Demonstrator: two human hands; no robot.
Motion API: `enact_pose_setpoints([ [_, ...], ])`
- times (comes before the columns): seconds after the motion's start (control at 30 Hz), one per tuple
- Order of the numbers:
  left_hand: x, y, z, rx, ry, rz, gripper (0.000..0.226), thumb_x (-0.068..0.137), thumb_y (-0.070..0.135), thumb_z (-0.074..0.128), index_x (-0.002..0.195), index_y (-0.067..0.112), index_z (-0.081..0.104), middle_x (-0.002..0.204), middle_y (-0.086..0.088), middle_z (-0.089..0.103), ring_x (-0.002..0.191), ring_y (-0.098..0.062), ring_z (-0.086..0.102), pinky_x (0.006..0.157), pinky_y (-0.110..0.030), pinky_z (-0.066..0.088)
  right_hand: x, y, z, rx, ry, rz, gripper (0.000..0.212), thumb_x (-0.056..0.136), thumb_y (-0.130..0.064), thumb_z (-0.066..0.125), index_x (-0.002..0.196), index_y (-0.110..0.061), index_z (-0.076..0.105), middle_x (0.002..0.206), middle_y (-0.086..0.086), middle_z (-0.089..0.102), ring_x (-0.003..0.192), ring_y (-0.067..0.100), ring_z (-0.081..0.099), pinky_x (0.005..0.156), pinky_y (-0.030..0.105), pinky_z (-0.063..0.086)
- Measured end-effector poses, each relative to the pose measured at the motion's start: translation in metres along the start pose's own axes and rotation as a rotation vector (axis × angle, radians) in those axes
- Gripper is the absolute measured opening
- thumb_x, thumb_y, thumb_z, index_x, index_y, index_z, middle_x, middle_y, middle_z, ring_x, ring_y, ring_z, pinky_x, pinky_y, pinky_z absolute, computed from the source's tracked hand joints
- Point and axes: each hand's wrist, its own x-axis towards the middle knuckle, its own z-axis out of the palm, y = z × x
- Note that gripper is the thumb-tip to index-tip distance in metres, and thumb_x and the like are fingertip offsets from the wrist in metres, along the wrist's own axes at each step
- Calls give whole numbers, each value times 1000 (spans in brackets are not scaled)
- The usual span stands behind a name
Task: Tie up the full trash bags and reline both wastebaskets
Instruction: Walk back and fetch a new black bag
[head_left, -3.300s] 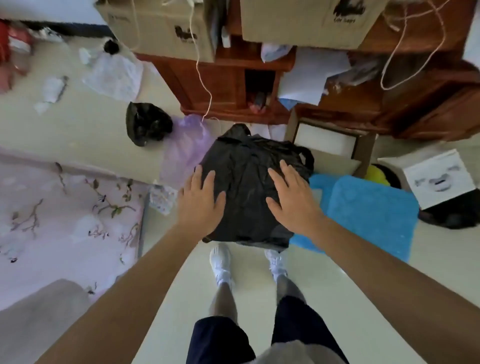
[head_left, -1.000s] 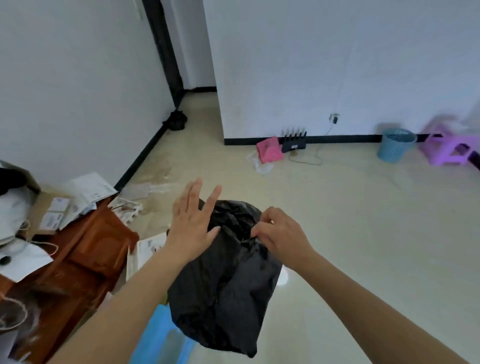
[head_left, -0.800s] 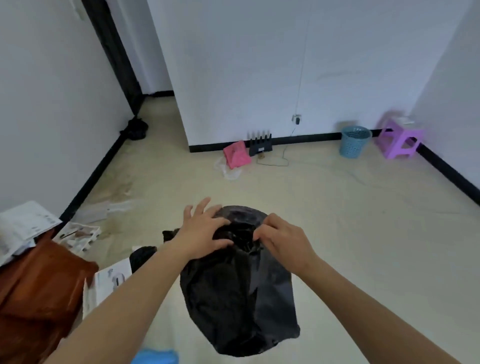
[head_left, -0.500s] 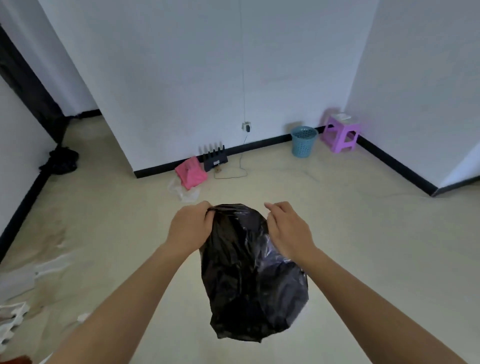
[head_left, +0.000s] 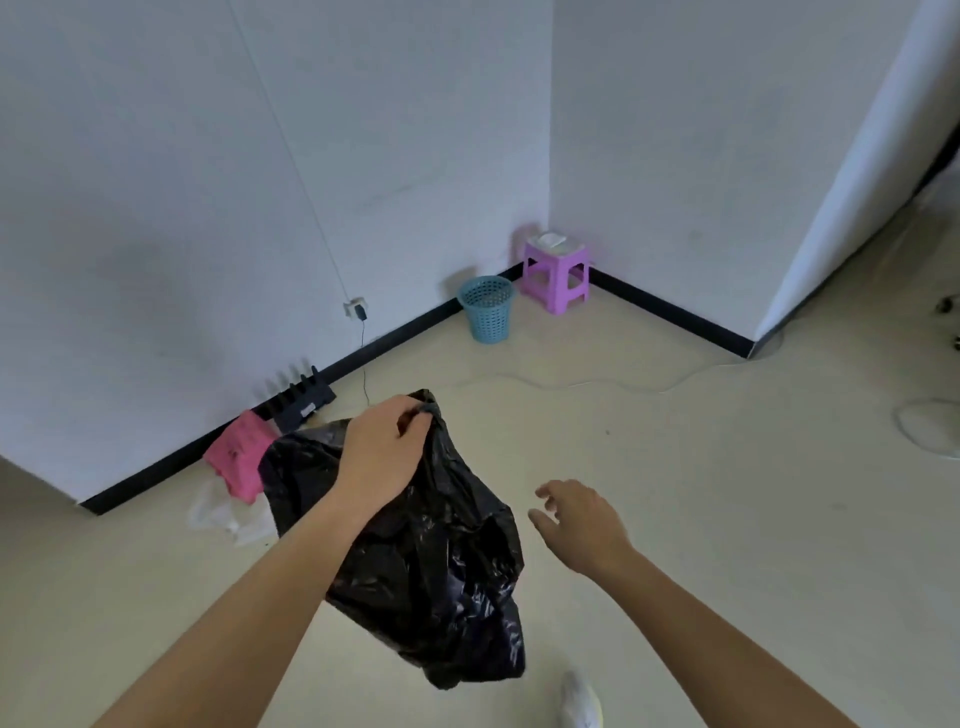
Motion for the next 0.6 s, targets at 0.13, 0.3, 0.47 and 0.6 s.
enact_pose_setpoints([
  [0.13, 97, 23, 30, -97, -46, -69, 16, 97, 28, 54, 100, 21, 68, 87, 5, 68, 85, -16, 63, 77, -31, 48, 91, 14, -44, 95, -106, -76, 75, 88, -65, 56, 149, -25, 36, 140, -3, 48, 126, 16, 51, 104, 32, 41],
  [0.3, 212, 52, 30, -185, 56, -53, 12, 95, 28, 58, 94, 23, 70, 83, 4, 70, 80, -14, 64, 77, -32, 50, 217, -8, -79, 246, -277, -21, 83, 89, -50, 61, 156, -27, 18, 155, 5, 31, 138, 30, 40, 112, 44, 37],
  [0.47, 323, 27, 30, -259, 71, -108, 7, 92, 27, 65, 91, 29, 71, 82, 10, 71, 80, -11, 67, 79, -30, 54, 337, -34, -93, 365, -111, 10, 39, 93, -23, 59, 131, -20, 55, 125, 5, 61, 113, 25, 57, 94, 33, 45],
  [0.6, 419, -11, 34, -304, -53, -165, 9, 88, 20, 70, 95, 25, 73, 83, 5, 74, 76, -14, 70, 69, -28, 60, 440, -42, -126, 220, 112, 49, 23, 94, -19, 46, 105, -14, 65, 104, 12, 69, 100, 34, 62, 76, 35, 44],
])
